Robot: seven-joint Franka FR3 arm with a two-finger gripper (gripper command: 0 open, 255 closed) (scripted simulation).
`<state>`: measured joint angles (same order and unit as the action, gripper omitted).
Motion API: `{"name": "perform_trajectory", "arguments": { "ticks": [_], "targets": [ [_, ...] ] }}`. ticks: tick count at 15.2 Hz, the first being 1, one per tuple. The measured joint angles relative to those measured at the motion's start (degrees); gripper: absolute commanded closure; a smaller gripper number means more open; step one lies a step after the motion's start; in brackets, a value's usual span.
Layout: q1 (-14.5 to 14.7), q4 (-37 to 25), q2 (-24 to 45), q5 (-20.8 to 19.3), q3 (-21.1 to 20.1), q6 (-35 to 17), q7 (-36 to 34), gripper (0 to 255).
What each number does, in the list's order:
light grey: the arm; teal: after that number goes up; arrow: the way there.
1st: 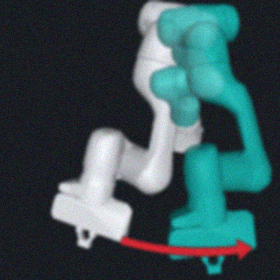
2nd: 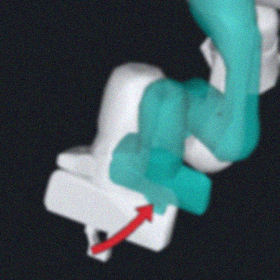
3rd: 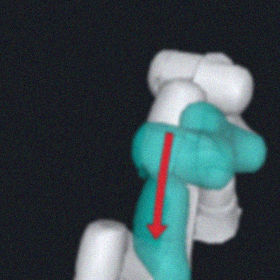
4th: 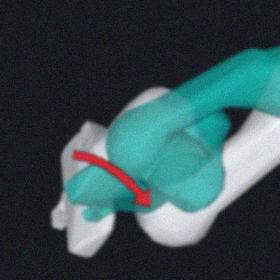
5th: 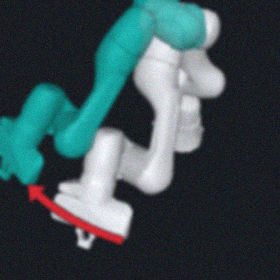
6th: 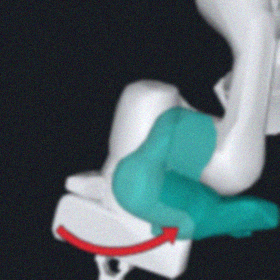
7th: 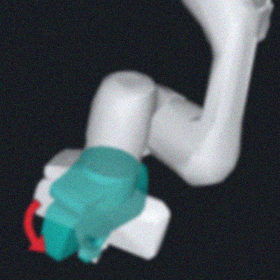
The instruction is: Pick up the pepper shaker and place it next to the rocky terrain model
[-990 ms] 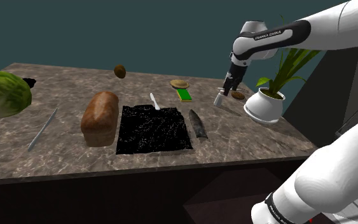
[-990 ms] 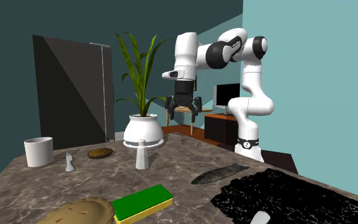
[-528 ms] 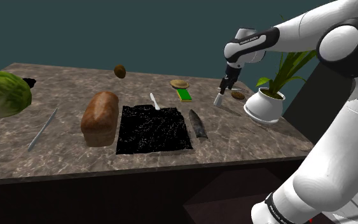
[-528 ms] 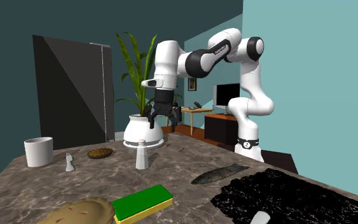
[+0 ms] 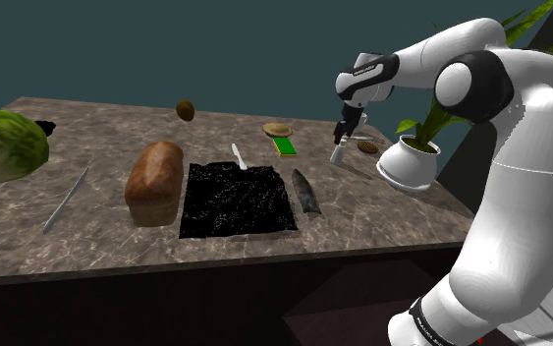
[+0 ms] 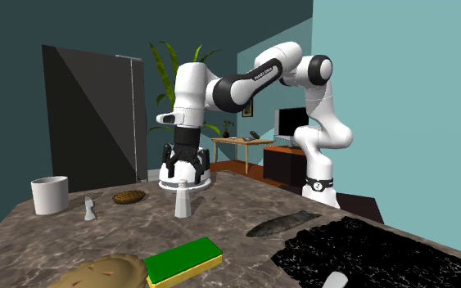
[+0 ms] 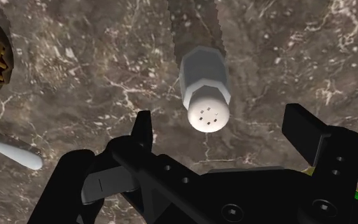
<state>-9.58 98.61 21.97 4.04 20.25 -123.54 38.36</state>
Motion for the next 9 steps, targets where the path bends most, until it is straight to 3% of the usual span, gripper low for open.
{"name": "perform_trajectory", "arguments": {
  "ticks": [9],
  "targets": [
    [-0.68, 1.12, 2.64, 1.05, -0.41, -3.7, 0.78, 0]
  ]
}}
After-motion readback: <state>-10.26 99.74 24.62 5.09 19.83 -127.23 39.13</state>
